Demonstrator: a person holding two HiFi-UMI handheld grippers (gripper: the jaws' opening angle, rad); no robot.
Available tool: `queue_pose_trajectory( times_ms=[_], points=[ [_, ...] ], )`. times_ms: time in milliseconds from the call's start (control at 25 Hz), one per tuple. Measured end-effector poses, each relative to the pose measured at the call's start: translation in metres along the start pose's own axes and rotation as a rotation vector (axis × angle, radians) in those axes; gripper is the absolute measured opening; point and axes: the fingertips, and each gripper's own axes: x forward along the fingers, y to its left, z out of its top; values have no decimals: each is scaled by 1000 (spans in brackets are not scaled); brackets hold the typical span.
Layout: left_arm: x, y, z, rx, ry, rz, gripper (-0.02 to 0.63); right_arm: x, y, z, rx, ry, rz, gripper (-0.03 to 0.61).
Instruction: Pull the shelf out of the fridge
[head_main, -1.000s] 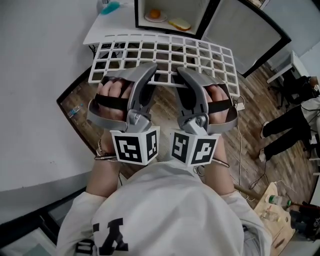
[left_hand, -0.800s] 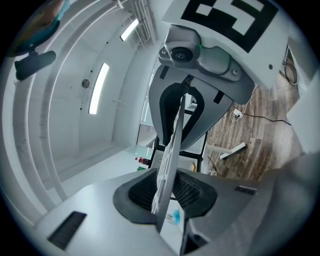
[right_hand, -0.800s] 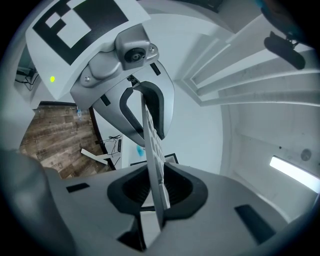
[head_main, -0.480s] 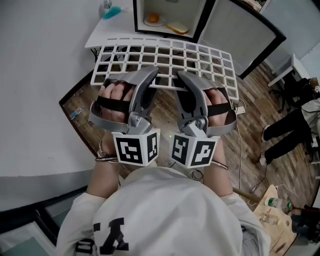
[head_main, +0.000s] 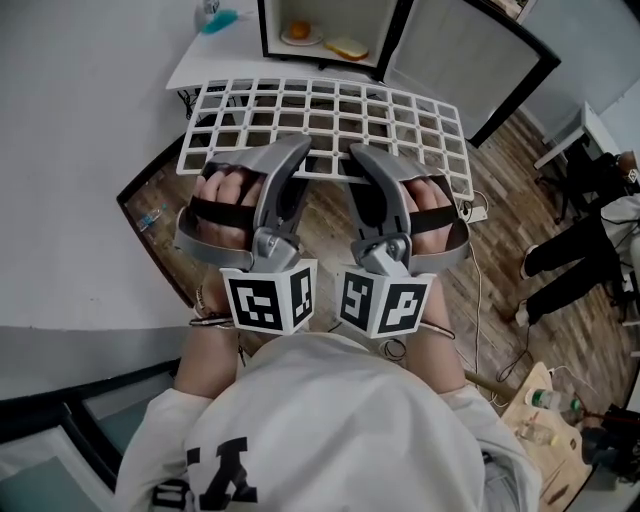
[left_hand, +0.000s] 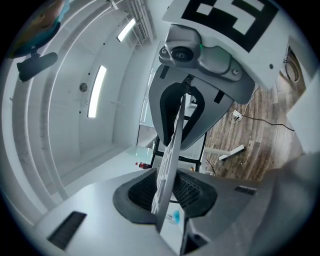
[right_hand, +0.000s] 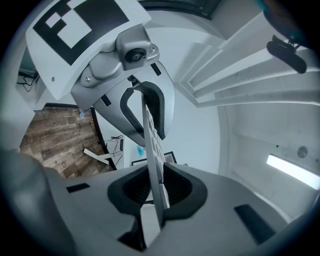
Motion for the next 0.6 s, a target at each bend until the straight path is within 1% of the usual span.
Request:
queue_pose_trajectory(
  times_ms=[600],
  points=[
    [-3, 5, 3, -2, 1, 14, 84, -4, -5, 2, -17, -9, -3, 69]
  ],
)
